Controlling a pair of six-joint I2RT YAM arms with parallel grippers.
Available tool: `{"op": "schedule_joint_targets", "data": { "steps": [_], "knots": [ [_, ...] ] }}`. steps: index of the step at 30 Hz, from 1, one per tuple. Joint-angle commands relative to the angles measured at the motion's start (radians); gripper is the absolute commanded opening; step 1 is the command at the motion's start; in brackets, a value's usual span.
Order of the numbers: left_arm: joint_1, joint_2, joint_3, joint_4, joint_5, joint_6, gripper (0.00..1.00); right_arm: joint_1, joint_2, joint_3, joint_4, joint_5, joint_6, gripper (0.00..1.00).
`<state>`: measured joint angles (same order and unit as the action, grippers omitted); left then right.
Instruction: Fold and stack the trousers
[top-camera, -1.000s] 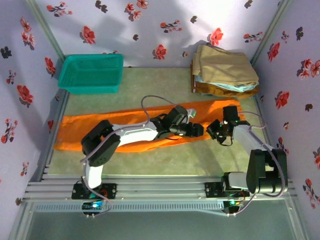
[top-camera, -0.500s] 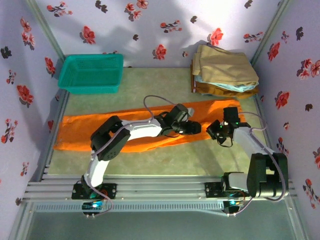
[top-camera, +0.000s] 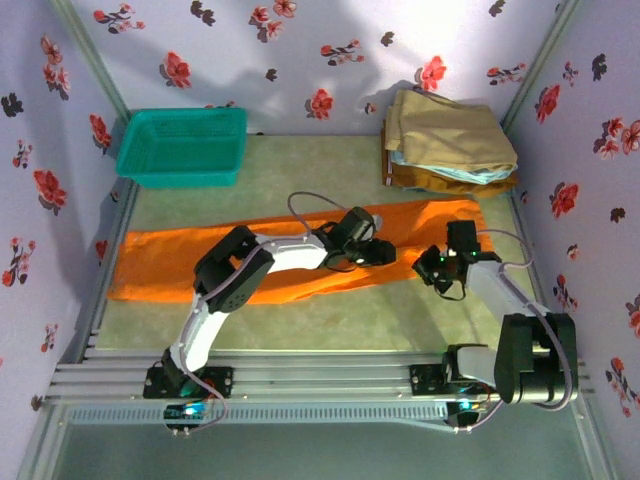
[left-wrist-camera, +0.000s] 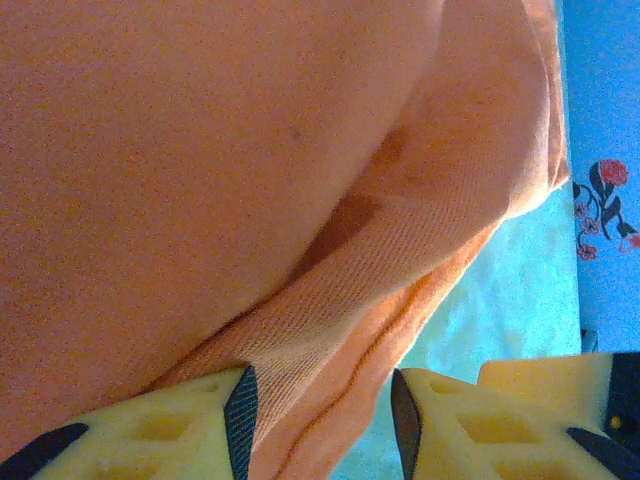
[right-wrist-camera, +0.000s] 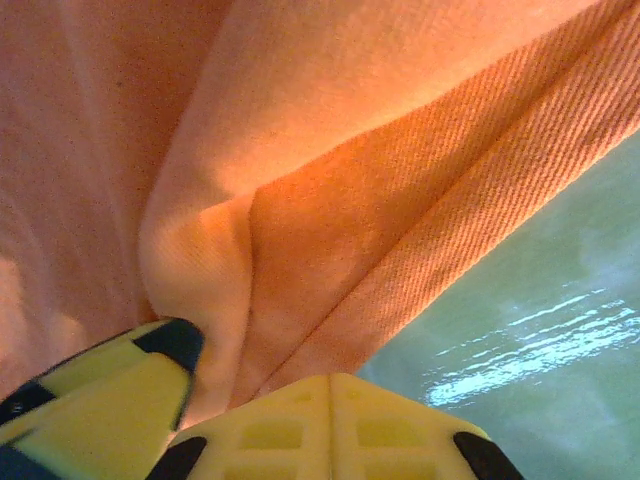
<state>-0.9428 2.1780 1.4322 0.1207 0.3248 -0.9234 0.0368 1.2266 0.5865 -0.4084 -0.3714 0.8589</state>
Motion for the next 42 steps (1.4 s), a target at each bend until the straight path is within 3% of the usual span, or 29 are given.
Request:
{"op": "schedule_joint_targets", "data": {
  "steps": [1,15,24,33,42],
  "knots": [
    [0.028,0.009,0.037,-0.005,-0.043,0.049,0.42,0.014,0.002,-0.025,0.039,-0.012,0.012,0.14],
    [0.071,0.068,0.059,0.008,-0.024,0.083,0.32,0.06,0.073,-0.004,0.135,0.014,0.063,0.34],
    [0.09,-0.139,-0.092,0.016,-0.031,0.095,0.34,0.091,0.25,0.075,0.256,-0.03,0.102,0.31],
    [0.09,-0.3,-0.284,0.06,-0.028,0.072,0.35,0.106,0.157,0.076,0.145,-0.004,0.071,0.32],
    [0.106,-0.453,-0.455,0.085,-0.048,0.055,0.35,0.14,0.291,0.119,0.195,-0.002,0.102,0.26]
  ]
}}
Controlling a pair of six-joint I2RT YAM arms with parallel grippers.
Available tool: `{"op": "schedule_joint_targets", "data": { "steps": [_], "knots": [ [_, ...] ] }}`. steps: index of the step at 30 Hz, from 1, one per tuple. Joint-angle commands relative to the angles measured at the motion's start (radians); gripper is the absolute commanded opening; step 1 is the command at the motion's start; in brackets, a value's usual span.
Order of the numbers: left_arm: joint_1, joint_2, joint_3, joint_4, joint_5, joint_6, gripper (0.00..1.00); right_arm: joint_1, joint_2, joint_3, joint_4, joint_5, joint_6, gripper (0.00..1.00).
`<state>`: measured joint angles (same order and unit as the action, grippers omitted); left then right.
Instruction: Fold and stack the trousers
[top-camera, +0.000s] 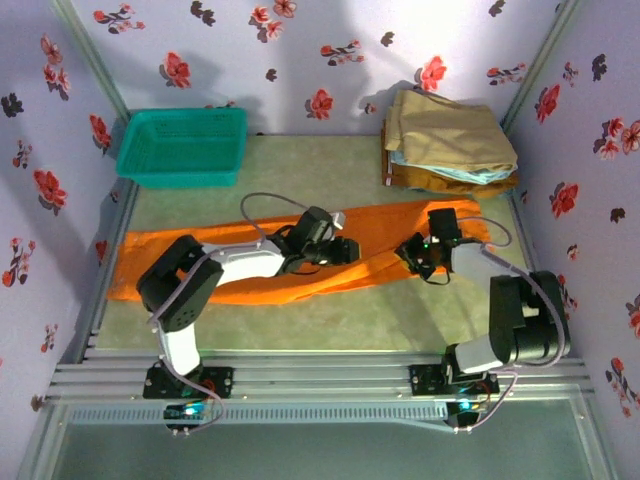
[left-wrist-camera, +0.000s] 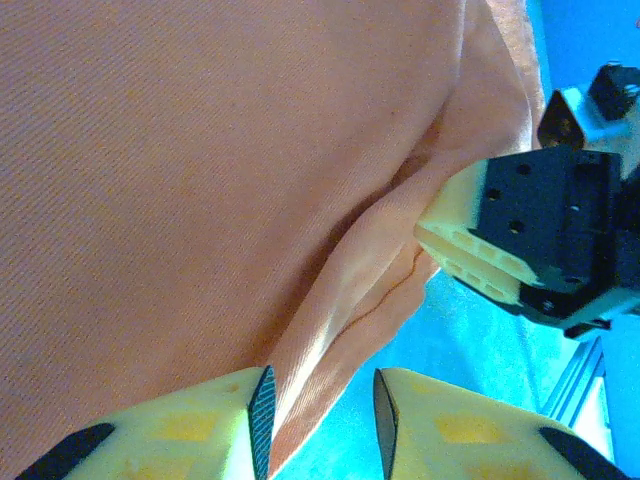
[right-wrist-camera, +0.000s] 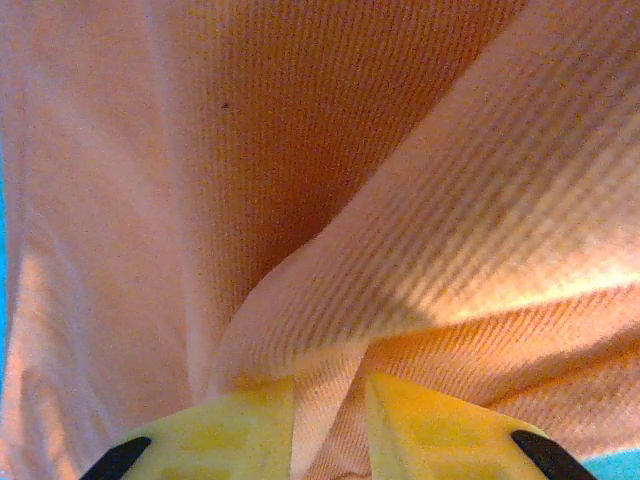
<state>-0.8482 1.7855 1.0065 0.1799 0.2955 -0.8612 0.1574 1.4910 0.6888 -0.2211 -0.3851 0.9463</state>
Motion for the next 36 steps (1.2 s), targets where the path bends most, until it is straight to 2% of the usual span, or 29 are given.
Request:
{"op": "schedule_joint_targets", "data": {
  "steps": [1,13,24,32,36],
  "knots": [
    [0.013,-0.073,-0.043,0.026,-0.02,-0.006,0.35,0.021,0.036,0.016,0.023,0.009,0.022,0.26],
    [0.015,-0.193,-0.168,0.03,-0.065,-0.021,0.35,0.025,0.084,0.072,0.003,0.043,0.007,0.27],
    [0.03,-0.26,-0.208,0.004,-0.079,-0.005,0.35,0.024,0.053,0.102,-0.066,0.064,-0.049,0.0],
    [0.038,-0.279,-0.223,0.004,-0.084,-0.004,0.31,0.024,-0.014,0.065,-0.079,0.048,-0.049,0.0],
    [0.038,-0.291,-0.221,-0.003,-0.08,0.002,0.3,0.025,-0.101,0.045,-0.153,0.065,-0.074,0.0]
  ]
}}
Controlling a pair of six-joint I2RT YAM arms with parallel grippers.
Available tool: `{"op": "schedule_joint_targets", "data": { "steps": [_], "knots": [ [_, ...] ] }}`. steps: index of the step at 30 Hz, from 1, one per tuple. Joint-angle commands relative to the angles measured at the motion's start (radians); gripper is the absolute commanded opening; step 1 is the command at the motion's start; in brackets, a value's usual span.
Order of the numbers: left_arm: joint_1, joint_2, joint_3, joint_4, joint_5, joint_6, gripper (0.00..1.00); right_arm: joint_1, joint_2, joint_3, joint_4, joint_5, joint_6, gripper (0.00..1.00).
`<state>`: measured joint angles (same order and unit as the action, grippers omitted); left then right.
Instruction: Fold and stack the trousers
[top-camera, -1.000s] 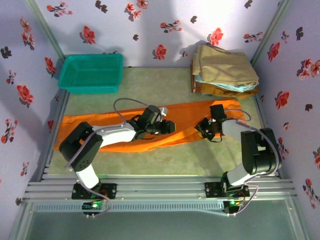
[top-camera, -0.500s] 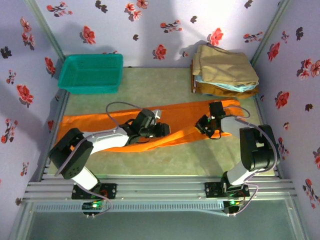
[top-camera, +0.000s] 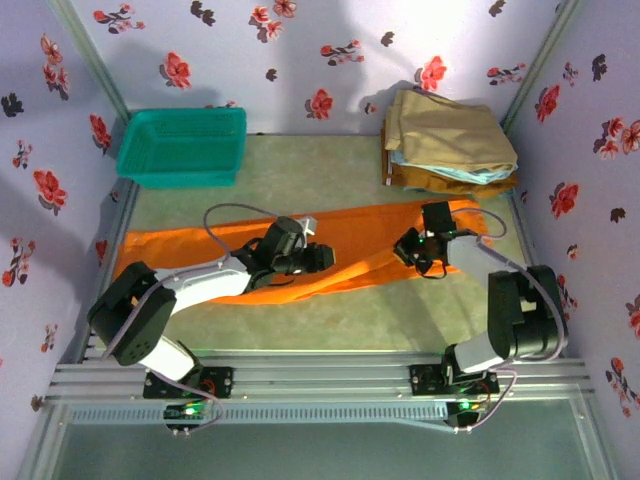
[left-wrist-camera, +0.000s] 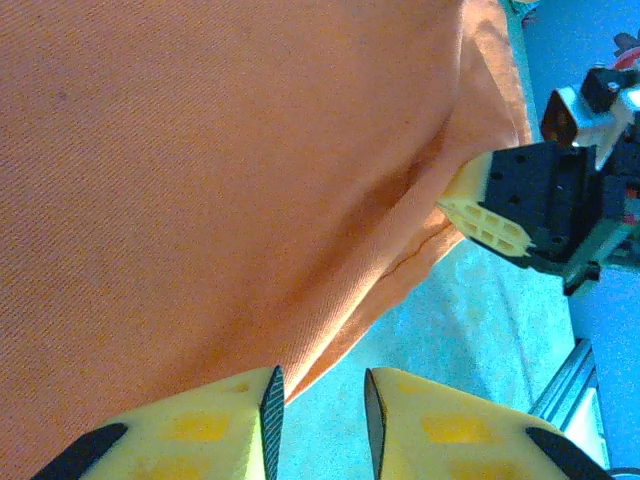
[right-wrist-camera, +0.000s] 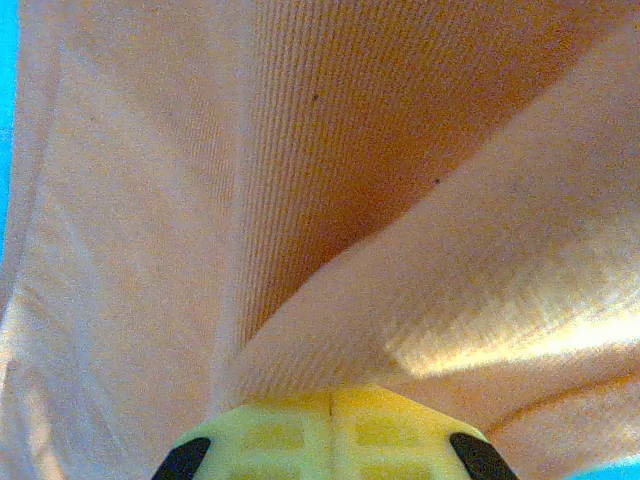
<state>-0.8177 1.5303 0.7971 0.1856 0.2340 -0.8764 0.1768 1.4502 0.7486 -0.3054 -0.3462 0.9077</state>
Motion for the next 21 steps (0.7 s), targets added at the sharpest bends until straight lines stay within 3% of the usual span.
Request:
{"op": "schedule_joint_targets", "data": {
  "steps": [1,7,19,20,21],
  "knots": [
    [0.008,-0.04,-0.013,-0.012,-0.017,0.018,0.31,0.005,-0.083,-0.016,-0.094,0.027,-0.045,0.0],
    [0.007,-0.069,-0.019,-0.024,-0.009,0.03,0.3,0.005,-0.179,-0.009,-0.254,0.028,-0.129,0.0],
    [0.008,-0.09,-0.036,-0.015,0.086,0.046,0.32,-0.007,-0.245,-0.03,-0.386,-0.008,-0.221,0.0],
    [0.007,-0.091,-0.038,-0.014,0.095,0.049,0.33,-0.01,-0.23,-0.031,-0.394,-0.016,-0.226,0.1],
    [0.008,-0.092,-0.034,-0.023,0.107,0.054,0.36,-0.014,-0.213,-0.025,-0.415,-0.021,-0.237,0.27]
  ]
}}
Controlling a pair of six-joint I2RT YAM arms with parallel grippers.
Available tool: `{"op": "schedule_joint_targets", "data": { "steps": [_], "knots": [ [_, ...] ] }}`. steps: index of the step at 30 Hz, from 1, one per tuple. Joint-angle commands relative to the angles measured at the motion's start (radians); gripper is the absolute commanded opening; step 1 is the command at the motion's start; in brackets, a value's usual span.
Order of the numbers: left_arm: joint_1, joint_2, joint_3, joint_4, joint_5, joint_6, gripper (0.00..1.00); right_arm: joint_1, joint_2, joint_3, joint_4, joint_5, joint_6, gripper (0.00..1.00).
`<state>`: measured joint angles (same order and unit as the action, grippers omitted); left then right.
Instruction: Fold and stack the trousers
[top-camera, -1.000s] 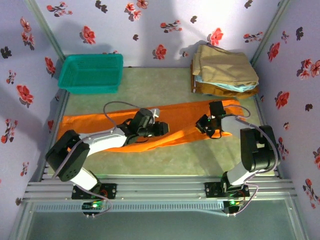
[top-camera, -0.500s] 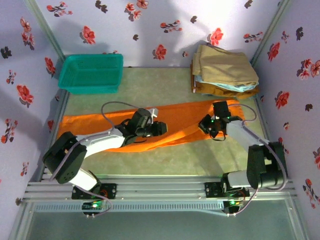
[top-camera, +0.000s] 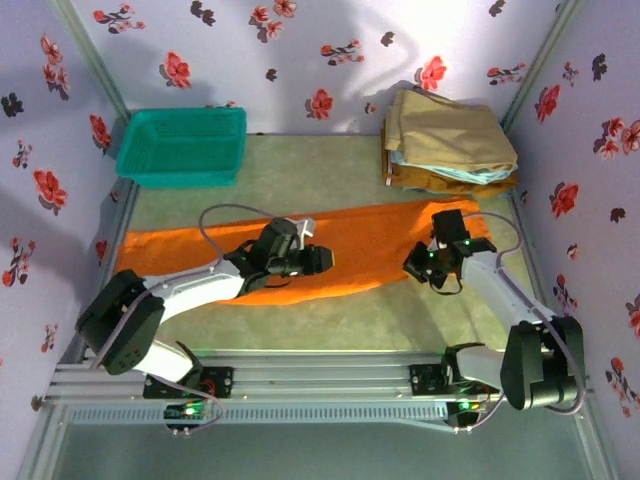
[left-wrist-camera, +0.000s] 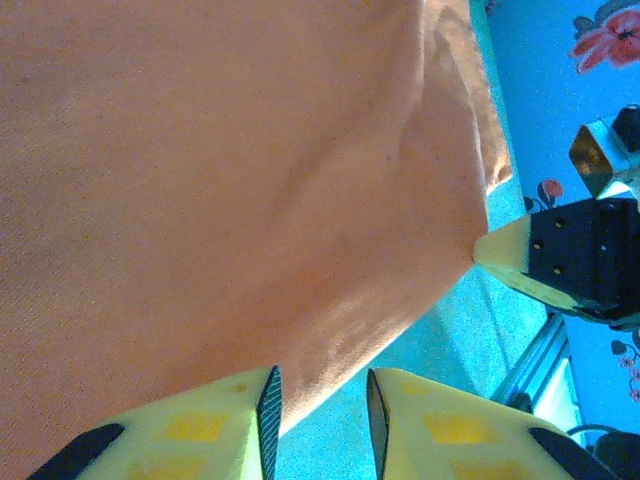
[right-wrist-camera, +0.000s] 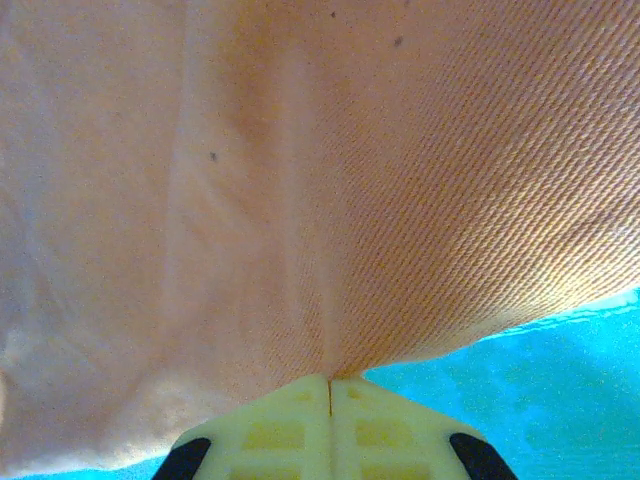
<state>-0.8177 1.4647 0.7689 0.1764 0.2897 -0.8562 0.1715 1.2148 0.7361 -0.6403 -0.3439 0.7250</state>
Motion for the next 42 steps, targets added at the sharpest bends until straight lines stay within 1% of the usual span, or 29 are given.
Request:
{"op": "schedule_joint_targets", "data": {
  "steps": [1,2,4,6,7,10,13,15,17,21,24,27,30,32,35,36,39,40,41,42],
  "knots": [
    [0.007,-0.027,-0.001,-0.025,0.059,0.041,0.38,-0.008,0.029,-0.014,-0.085,-0.03,-0.06,0.36],
    [0.006,-0.034,0.001,-0.04,0.064,0.046,0.4,-0.009,0.022,-0.02,-0.085,-0.035,-0.061,0.44],
    [0.004,-0.046,0.0,-0.056,0.06,0.043,0.44,-0.016,-0.008,-0.001,-0.116,-0.015,-0.067,0.51],
    [0.001,-0.045,0.007,-0.094,0.021,0.029,0.51,-0.042,-0.051,0.045,-0.162,0.039,-0.076,0.54],
    [0.0,-0.038,0.012,-0.106,-0.005,0.019,0.52,-0.057,-0.064,0.065,-0.173,0.064,-0.076,0.55],
    [0.018,0.013,0.003,-0.099,-0.118,-0.042,0.52,-0.111,-0.057,0.114,-0.141,0.102,-0.072,0.57],
    [0.112,0.058,-0.089,0.029,-0.151,-0.137,0.51,-0.179,0.036,0.172,-0.094,0.104,-0.065,0.56],
    [0.201,0.089,-0.177,0.144,-0.13,-0.205,0.48,-0.2,0.119,0.214,-0.057,0.106,-0.065,0.55],
    [0.278,0.116,-0.24,0.194,-0.113,-0.238,0.46,-0.202,0.203,0.266,-0.033,0.096,-0.073,0.53],
    [0.428,0.165,-0.363,0.324,-0.057,-0.265,0.44,-0.19,0.389,0.343,0.012,0.082,-0.079,0.49],
    [0.528,0.211,-0.405,0.376,-0.018,-0.253,0.4,-0.183,0.487,0.339,0.044,0.131,-0.066,0.47],
    [0.587,0.252,-0.436,0.452,0.029,-0.267,0.39,-0.26,0.533,0.264,0.095,0.138,0.005,0.45],
    [0.605,0.269,-0.446,0.491,0.082,-0.27,0.38,-0.333,0.544,0.191,0.104,0.151,0.03,0.44],
    [0.613,0.254,-0.455,0.492,0.099,-0.267,0.38,-0.37,0.542,0.143,0.1,0.128,0.019,0.42],
    [0.632,0.182,-0.464,0.46,0.103,-0.266,0.38,-0.415,0.502,0.056,0.082,0.094,-0.015,0.4],
    [0.641,0.145,-0.494,0.438,0.103,-0.262,0.38,-0.43,0.478,0.031,0.078,0.087,-0.024,0.4],
    [0.652,0.035,-0.476,0.314,0.103,-0.229,0.41,-0.456,0.386,0.003,0.074,0.036,-0.048,0.44],
    [0.653,-0.007,-0.476,0.26,0.1,-0.217,0.43,-0.454,0.359,0.021,0.067,0.021,-0.052,0.45],
    [0.654,-0.042,-0.441,0.22,0.1,-0.207,0.46,-0.455,0.338,0.039,0.065,0.003,-0.055,0.47],
    [0.654,-0.089,-0.424,0.172,0.1,-0.195,0.52,-0.454,0.317,0.068,0.055,0.0,-0.064,0.5]
  ]
}}
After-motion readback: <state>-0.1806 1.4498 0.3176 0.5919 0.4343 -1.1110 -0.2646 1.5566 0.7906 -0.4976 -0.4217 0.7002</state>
